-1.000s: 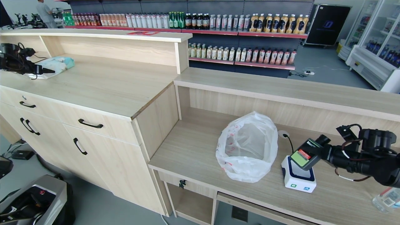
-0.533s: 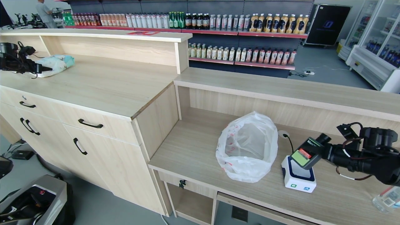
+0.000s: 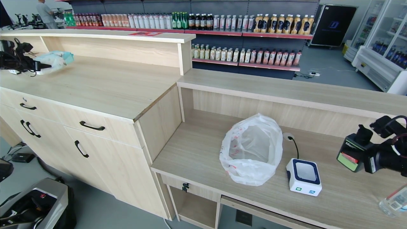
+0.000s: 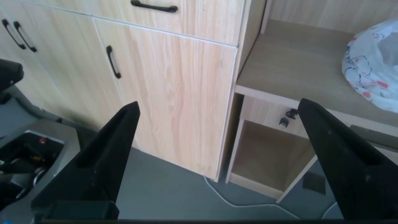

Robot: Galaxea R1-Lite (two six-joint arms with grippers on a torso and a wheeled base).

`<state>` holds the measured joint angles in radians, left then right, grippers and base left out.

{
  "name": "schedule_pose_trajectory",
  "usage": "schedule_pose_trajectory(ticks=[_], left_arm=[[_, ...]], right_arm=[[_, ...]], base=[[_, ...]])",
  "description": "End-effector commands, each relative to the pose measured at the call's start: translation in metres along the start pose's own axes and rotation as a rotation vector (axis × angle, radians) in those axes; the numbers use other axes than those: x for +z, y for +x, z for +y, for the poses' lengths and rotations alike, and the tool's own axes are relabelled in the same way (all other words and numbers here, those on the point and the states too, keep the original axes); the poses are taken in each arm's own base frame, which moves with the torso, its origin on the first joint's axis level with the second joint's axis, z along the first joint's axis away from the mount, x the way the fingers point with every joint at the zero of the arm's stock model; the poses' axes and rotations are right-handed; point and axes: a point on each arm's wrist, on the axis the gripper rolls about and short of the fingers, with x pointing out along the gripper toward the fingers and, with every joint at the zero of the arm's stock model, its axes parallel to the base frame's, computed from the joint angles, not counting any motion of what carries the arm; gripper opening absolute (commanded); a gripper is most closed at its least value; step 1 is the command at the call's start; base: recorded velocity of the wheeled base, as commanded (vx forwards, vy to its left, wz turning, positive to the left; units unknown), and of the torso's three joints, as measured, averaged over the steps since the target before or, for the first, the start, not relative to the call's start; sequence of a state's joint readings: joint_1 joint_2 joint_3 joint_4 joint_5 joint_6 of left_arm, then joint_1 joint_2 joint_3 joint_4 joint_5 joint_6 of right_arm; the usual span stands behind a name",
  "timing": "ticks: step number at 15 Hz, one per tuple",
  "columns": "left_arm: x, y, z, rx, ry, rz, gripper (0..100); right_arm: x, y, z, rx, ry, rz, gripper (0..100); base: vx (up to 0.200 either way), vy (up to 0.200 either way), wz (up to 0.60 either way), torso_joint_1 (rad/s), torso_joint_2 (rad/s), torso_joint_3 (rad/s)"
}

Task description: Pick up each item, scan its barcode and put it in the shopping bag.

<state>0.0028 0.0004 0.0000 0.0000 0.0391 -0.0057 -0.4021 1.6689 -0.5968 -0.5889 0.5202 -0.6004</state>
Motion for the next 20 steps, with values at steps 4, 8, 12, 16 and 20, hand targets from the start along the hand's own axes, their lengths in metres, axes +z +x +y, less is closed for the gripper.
schedule_pose_trajectory(ticks=[4,8,12,16,20], left_arm=[[0.000,0.000,0.000,0.000,0.000,0.000,100],[0.000,0.000,0.000,0.001,0.000,0.000,100],[0.000,0.000,0.000,0.000,0.000,0.000,100],[0.000,0.000,0.000,0.001,0.000,0.000,100],[0.000,0.000,0.000,0.000,0.000,0.000,100]], right_arm=[[0.015,-0.026,-0.011,-0.145,-0.083,-0.108,0],[0.018,-0.014,-0.013,-0.128,0.021,-0.130,0],[0.004,0.027,-0.018,-0.089,0.132,-0.155,0],[-0.017,0.076,0.001,0.009,0.124,-0.149,0],[-0.022,0.110,0.020,0.075,0.090,-0.183,0]], base=[[0.000,0.000,0.30,0.001,0.00,0.001],[0.000,0.000,0.60,0.005,0.00,-0.002],[0.000,0.000,0.00,0.000,0.00,0.000],[0.000,0.000,0.00,0.000,0.00,0.000],[0.000,0.000,0.00,0.000,0.00,0.000]])
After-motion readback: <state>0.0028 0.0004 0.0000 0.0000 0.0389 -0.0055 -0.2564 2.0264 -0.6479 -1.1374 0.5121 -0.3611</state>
